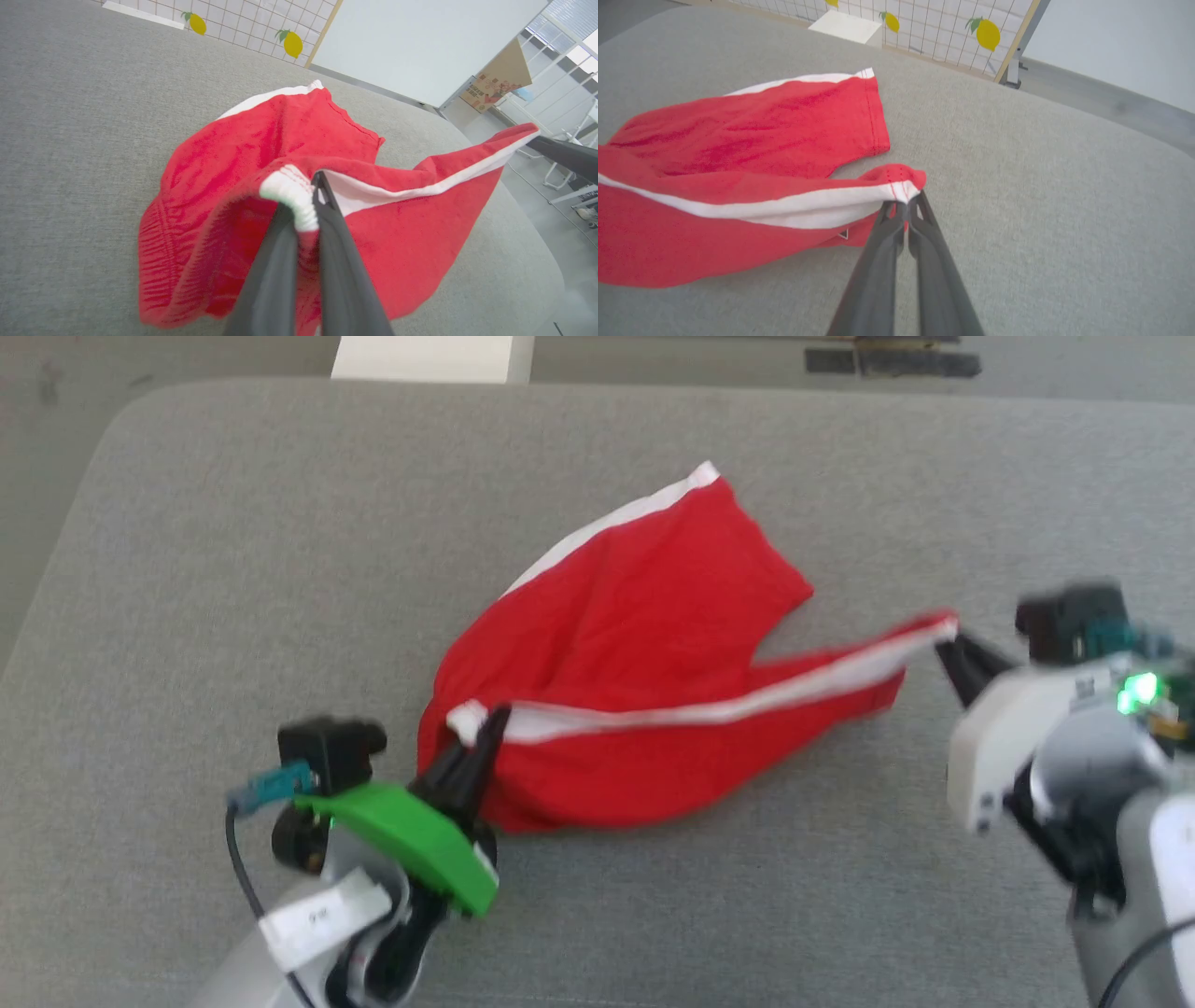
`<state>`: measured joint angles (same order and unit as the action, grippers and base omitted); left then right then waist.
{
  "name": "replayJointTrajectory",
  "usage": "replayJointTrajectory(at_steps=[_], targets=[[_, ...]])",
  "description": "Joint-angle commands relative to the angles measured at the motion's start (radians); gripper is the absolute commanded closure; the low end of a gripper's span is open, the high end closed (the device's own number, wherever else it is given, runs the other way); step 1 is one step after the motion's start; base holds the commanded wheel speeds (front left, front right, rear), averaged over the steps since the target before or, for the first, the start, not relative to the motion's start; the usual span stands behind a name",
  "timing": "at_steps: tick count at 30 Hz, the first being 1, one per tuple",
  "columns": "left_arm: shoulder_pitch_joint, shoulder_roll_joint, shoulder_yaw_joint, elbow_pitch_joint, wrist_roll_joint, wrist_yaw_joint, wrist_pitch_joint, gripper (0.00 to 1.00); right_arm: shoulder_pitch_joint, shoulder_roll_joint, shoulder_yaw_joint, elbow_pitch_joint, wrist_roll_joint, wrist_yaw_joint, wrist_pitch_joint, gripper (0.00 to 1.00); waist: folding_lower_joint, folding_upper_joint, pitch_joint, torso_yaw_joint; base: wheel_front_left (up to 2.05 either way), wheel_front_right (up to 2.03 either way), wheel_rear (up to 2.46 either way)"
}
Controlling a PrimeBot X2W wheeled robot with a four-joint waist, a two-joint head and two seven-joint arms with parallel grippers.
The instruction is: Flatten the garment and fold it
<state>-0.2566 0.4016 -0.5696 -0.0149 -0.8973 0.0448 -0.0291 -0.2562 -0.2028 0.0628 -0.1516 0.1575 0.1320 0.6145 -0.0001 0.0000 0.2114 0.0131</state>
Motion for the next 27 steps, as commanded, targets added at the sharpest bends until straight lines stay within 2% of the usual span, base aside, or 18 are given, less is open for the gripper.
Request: replayJointTrajectory(at_steps=[1,5,14,19,27], targets=[[-0.044,-0.014,0.009,0.019,0.013,-0.002,-0.012,1.00,-0.064,-0.012,0.011,0.029,0.001,-0.001,-0.010,1.00,0.0001,0.0000,0.053,0.041,0.00,0.00,0.00],[-0.128,-0.056,0.034,0.090,0.016,0.004,-0.041,1.00,-0.228,-0.040,0.045,0.135,0.012,-0.001,-0.031,1.00,0.0001,0.0000,0.113,0.070,0.00,0.00,0.00],[-0.259,-0.125,0.084,0.246,0.014,0.028,-0.105,1.00,-0.552,-0.058,0.139,0.413,0.039,-0.001,-0.069,1.00,0.0001,0.0000,0.241,0.121,0.00,0.00,0.00],[-0.311,-0.150,0.081,0.311,0.015,0.026,-0.107,1.00,-0.672,-0.060,0.170,0.557,0.044,-0.001,-0.086,1.00,0.0001,0.0000,0.295,0.146,0.00,0.00,0.00],[-0.353,-0.174,0.060,0.358,0.023,0.049,-0.078,1.00,-0.811,-0.064,0.239,0.726,0.051,-0.001,-0.087,1.00,0.0001,0.0000,0.353,0.182,0.00,0.00,0.00]])
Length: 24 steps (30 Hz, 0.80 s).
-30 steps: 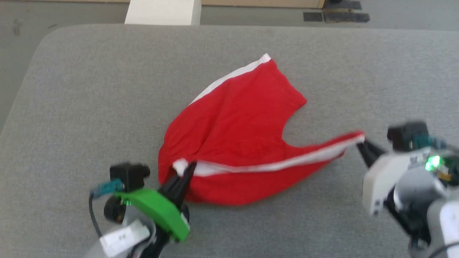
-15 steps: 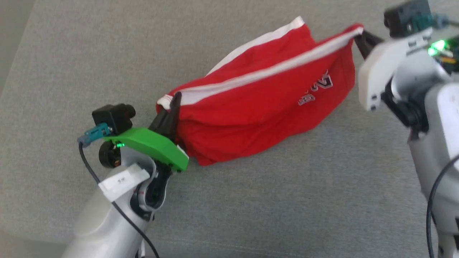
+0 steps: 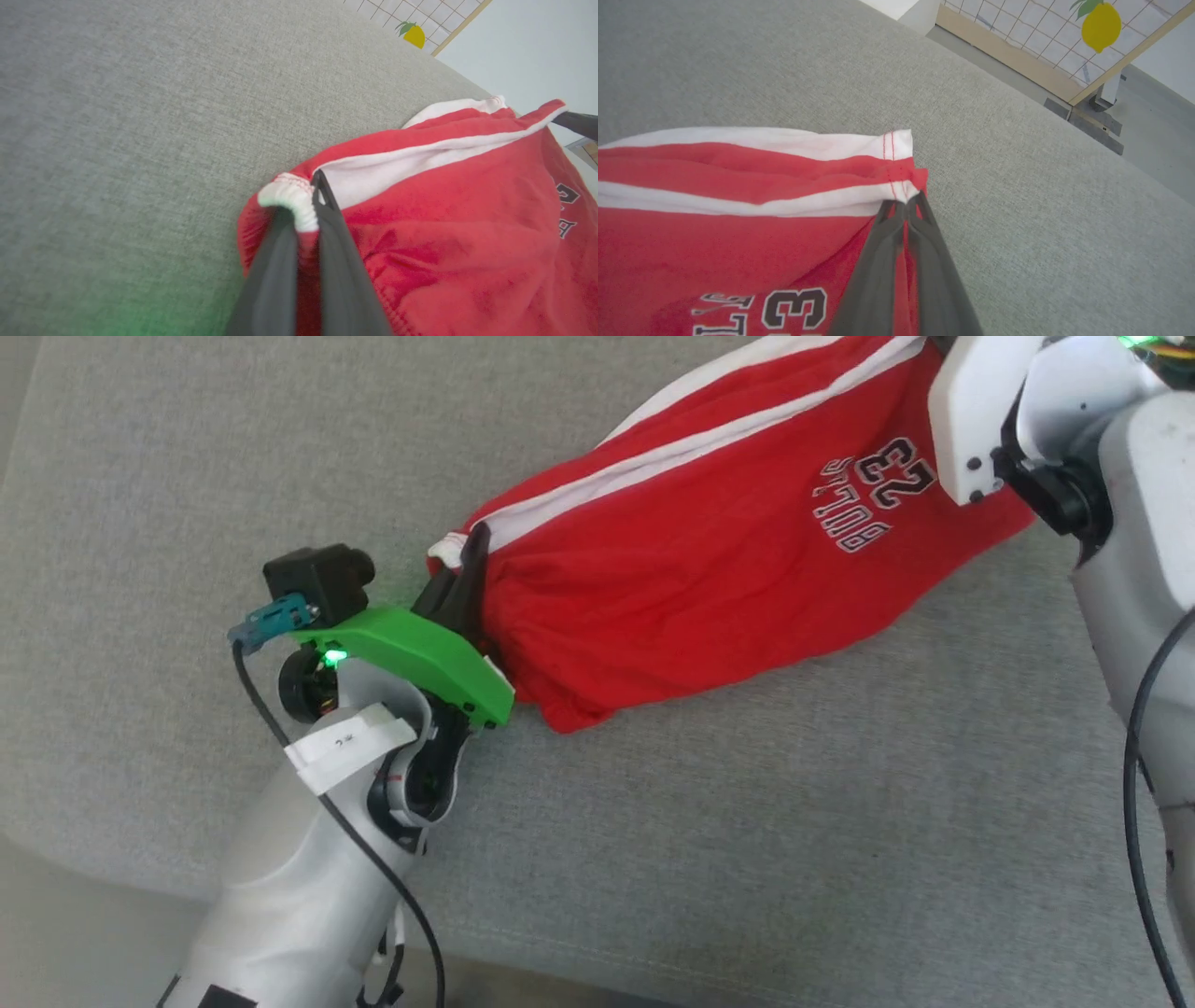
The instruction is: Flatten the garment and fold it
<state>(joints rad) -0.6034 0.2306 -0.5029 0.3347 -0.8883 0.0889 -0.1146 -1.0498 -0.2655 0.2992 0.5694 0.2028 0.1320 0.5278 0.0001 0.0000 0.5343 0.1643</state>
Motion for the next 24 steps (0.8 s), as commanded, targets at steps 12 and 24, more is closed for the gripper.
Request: replayJointTrajectory(at_steps=[12,24], targets=[[0.006,-0.015,-0.038,-0.034,-0.013,-0.007,0.067,0.00,-0.107,-0.027,0.106,0.154,0.103,-0.001,0.136,0.00,-0.0001,0.0000,0.024,0.047,0.00,0.00,0.00],[0.103,0.017,-0.035,-0.107,0.000,-0.035,-0.027,0.00,0.034,-0.017,0.039,0.119,0.162,-0.001,-0.097,0.00,-0.0001,0.0000,-0.126,0.017,0.00,0.00,0.00]])
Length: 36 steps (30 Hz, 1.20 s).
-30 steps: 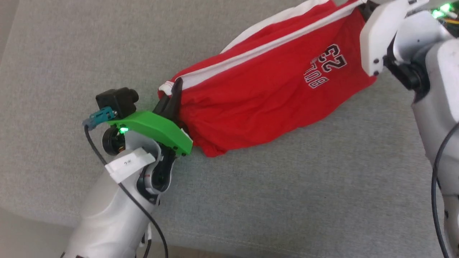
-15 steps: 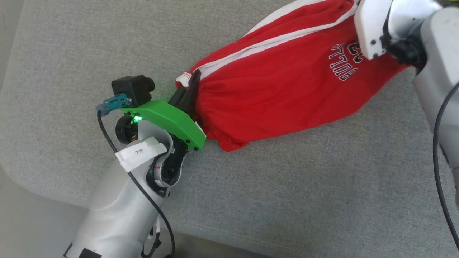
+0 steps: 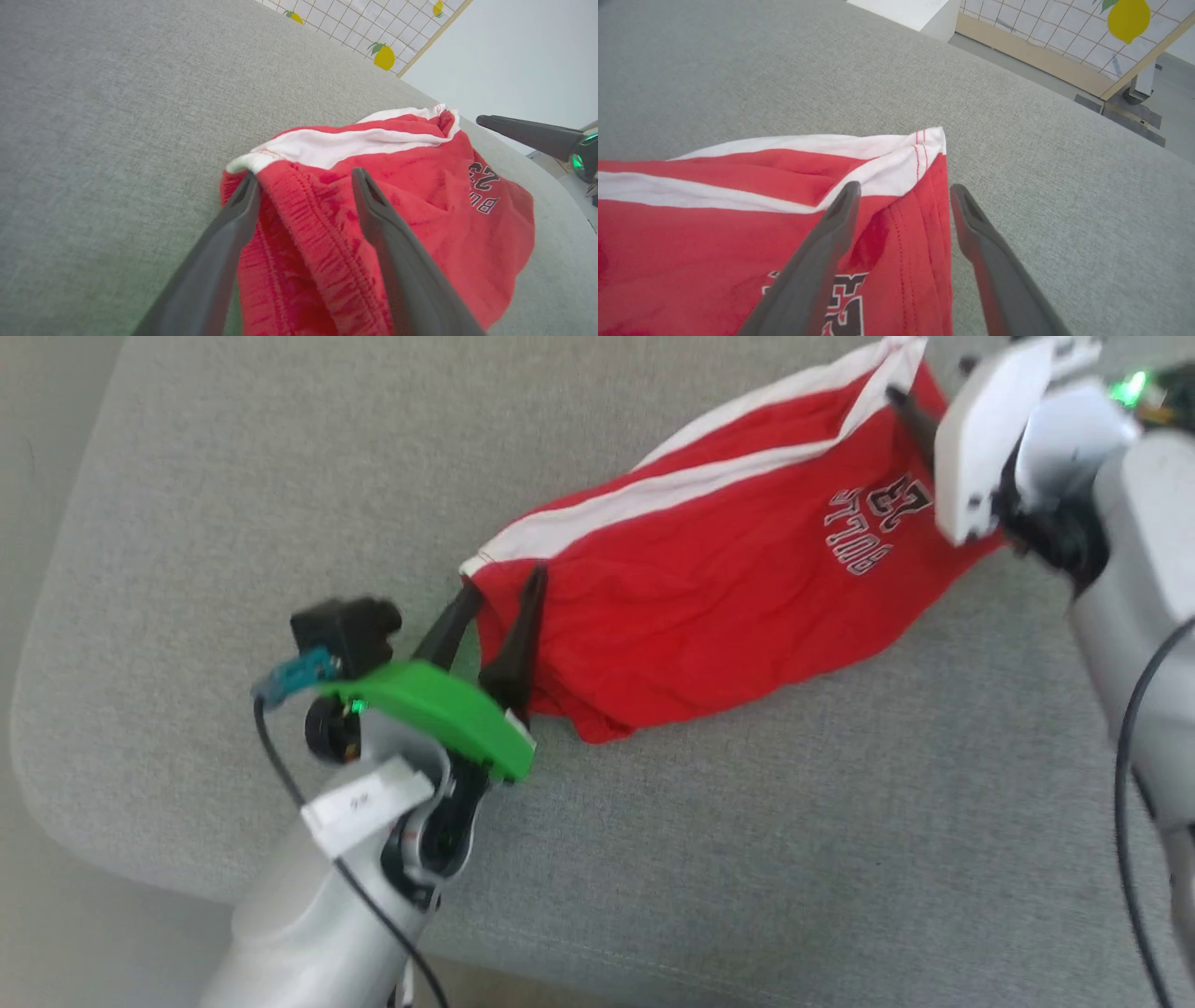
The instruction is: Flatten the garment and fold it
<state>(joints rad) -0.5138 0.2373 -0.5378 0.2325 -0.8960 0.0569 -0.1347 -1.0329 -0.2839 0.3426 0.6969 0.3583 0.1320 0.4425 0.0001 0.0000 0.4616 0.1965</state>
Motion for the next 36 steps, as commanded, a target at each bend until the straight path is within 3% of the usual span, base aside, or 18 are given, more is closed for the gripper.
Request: replayJointTrajectory(at_steps=[1,11,16,21,28,36], targets=[[0.025,0.016,0.000,-0.009,0.009,-0.003,-0.011,0.00,0.035,0.002,-0.010,-0.016,0.012,-0.001,-0.029,0.00,-0.0001,0.0000,-0.065,-0.018,0.00,0.00,0.00],[0.136,0.047,0.030,-0.034,0.064,0.005,-0.108,0.00,0.258,0.009,-0.119,-0.127,0.010,-0.001,-0.226,0.00,-0.0001,0.0000,-0.183,-0.032,0.00,0.00,0.00],[0.167,0.012,0.131,-0.066,0.193,-0.032,-0.126,0.00,0.346,0.054,-0.230,-0.157,-0.022,-0.001,-0.317,0.00,-0.0001,0.0000,-0.201,-0.032,0.00,0.00,0.00],[0.215,-0.059,0.252,-0.118,0.385,-0.104,-0.127,0.00,0.357,0.103,-0.298,-0.159,-0.057,-0.001,-0.353,0.00,-0.0001,0.0000,-0.193,-0.032,0.00,0.00,0.00],[0.264,-0.151,0.409,-0.163,0.576,-0.161,-0.127,0.00,0.284,0.155,-0.383,-0.069,-0.101,-0.001,-0.300,0.00,-0.0001,0.0000,-0.153,-0.024,0.00,0.00,0.00],[0.297,-0.185,0.492,-0.184,0.612,-0.182,-0.127,0.00,0.150,0.170,-0.480,0.094,-0.186,-0.001,-0.114,0.00,-0.0001,0.0000,-0.109,0.006,0.00,0.00,0.00]])
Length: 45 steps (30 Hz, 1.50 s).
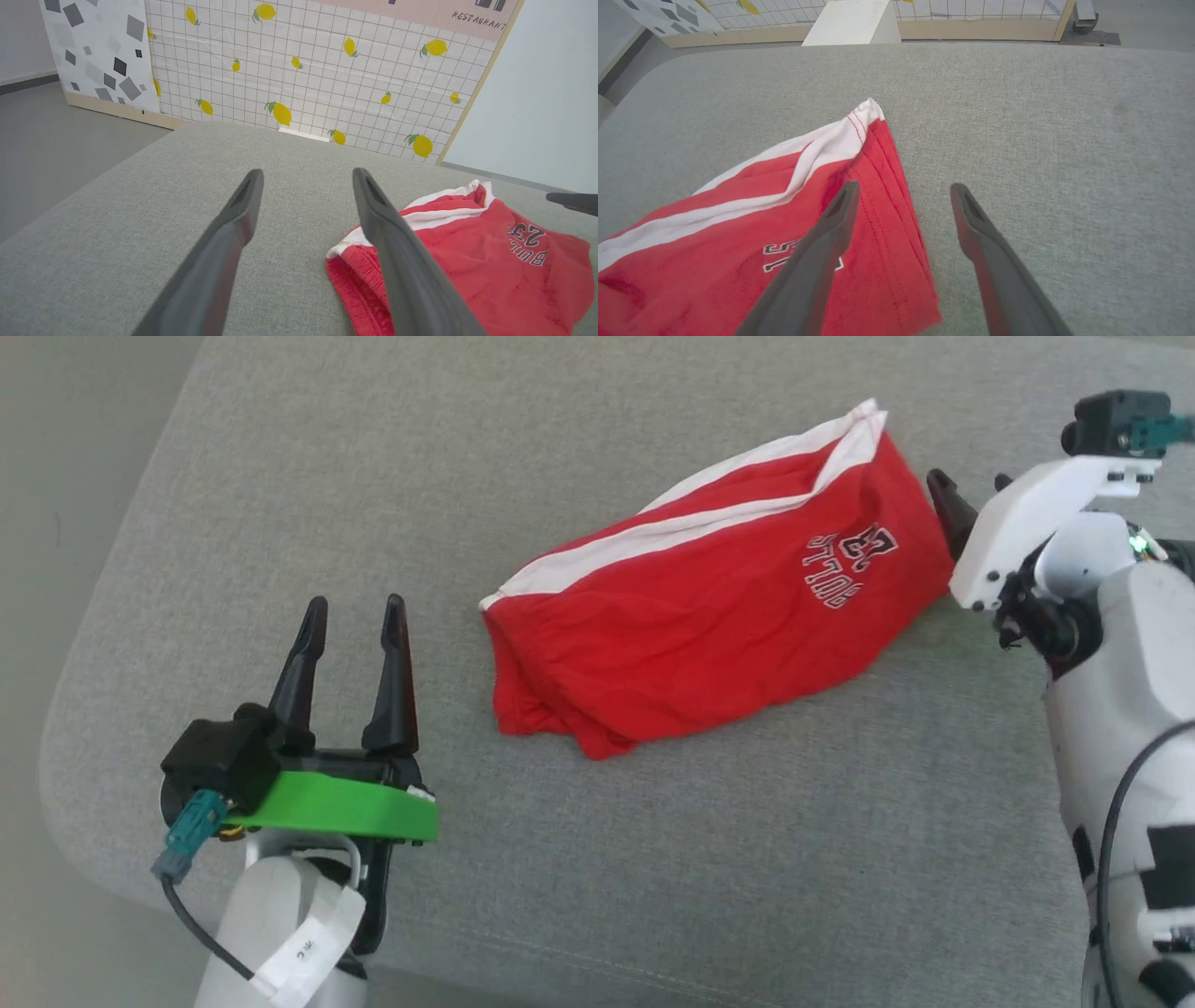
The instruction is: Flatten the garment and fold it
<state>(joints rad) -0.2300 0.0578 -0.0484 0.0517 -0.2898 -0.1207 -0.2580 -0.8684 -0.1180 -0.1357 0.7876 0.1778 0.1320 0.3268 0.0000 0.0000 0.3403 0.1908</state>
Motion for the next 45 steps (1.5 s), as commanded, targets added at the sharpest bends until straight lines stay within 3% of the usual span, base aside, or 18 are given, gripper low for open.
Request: replayJointTrajectory(at_steps=[1,13,18,19,20,22,23,28,36,45], targets=[[0.013,-0.006,0.003,-0.004,0.008,-0.005,-0.004,0.00,-0.029,0.004,-0.011,0.016,-0.013,-0.001,0.025,0.00,0.0000,0.0000,0.019,0.018,0.00,0.00,0.00],[-0.019,-0.007,-0.024,-0.025,-0.035,-0.009,-0.004,0.00,-0.153,-0.010,-0.040,0.130,-0.165,-0.001,0.286,0.00,0.0000,0.0000,0.091,0.059,0.00,0.00,0.00],[-0.031,-0.007,-0.029,-0.030,-0.044,-0.009,-0.004,0.00,-0.161,0.003,-0.003,0.156,-0.158,-0.001,0.399,0.00,0.0000,0.0000,0.104,0.061,0.00,0.00,0.00],[-0.032,-0.007,-0.029,-0.031,-0.045,-0.009,-0.004,0.00,-0.159,0.007,0.008,0.161,-0.146,-0.001,0.427,0.13,0.0000,0.0000,0.104,0.061,0.00,0.00,0.00],[-0.032,-0.007,-0.028,-0.030,-0.046,-0.009,-0.004,0.00,-0.157,0.010,0.017,0.162,-0.134,-0.001,0.448,0.44,0.0000,0.0000,0.104,0.060,0.00,0.00,0.00],[-0.031,-0.007,-0.028,-0.029,-0.047,-0.010,-0.004,0.00,-0.150,0.012,0.047,0.152,-0.112,-0.001,0.477,0.76,0.0000,0.0000,0.101,0.057,0.00,0.00,0.00],[-0.029,-0.007,-0.027,-0.028,-0.047,-0.010,-0.004,0.00,-0.144,0.010,0.061,0.140,-0.099,-0.001,0.476,1.00,0.0000,0.0000,0.099,0.056,0.00,0.00,0.00],[-0.021,-0.008,-0.022,-0.020,-0.043,-0.010,-0.004,0.00,-0.103,-0.003,0.102,0.079,-0.019,-0.001,0.470,1.00,0.0000,0.0000,0.081,0.042,0.00,0.00,0.00],[0.002,-0.008,-0.025,-0.002,-0.012,-0.010,-0.004,0.00,0.011,-0.077,0.125,-0.069,0.067,-0.001,0.371,1.00,0.0000,0.0000,0.020,-0.007,0.00,0.00,0.00],[0.041,-0.008,-0.032,0.019,0.011,-0.010,-0.004,0.00,0.233,-0.132,0.021,-0.272,0.062,-0.001,0.310,1.00,0.0000,0.0000,-0.064,-0.078,0.00,0.00,0.00]])
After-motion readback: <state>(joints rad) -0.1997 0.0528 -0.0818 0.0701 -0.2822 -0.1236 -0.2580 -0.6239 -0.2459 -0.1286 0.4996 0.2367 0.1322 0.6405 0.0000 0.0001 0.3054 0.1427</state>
